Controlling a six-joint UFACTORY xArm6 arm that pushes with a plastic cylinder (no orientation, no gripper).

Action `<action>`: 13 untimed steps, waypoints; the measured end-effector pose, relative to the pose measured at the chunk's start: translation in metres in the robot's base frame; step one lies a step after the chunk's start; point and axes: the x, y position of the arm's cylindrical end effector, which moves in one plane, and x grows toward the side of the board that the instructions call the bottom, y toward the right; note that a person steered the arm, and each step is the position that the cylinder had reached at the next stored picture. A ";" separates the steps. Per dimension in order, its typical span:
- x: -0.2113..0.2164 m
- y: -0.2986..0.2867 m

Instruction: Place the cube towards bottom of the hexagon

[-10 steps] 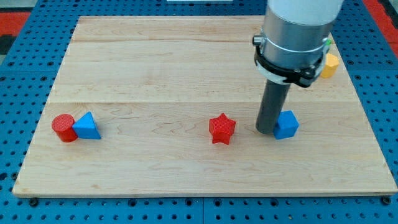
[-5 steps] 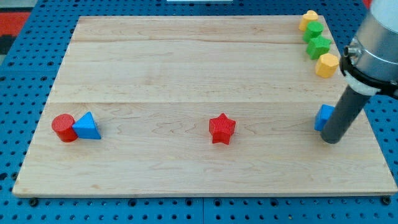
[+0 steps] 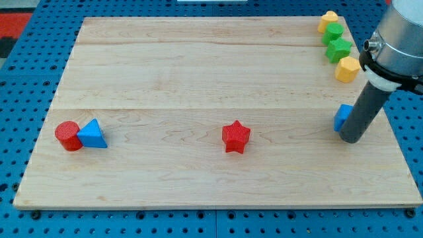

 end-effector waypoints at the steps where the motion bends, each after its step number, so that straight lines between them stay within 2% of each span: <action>1: -0.011 0.001; 7: -0.062 0.009; 8: -0.049 0.009; 11: -0.059 -0.050; 13: -0.091 -0.065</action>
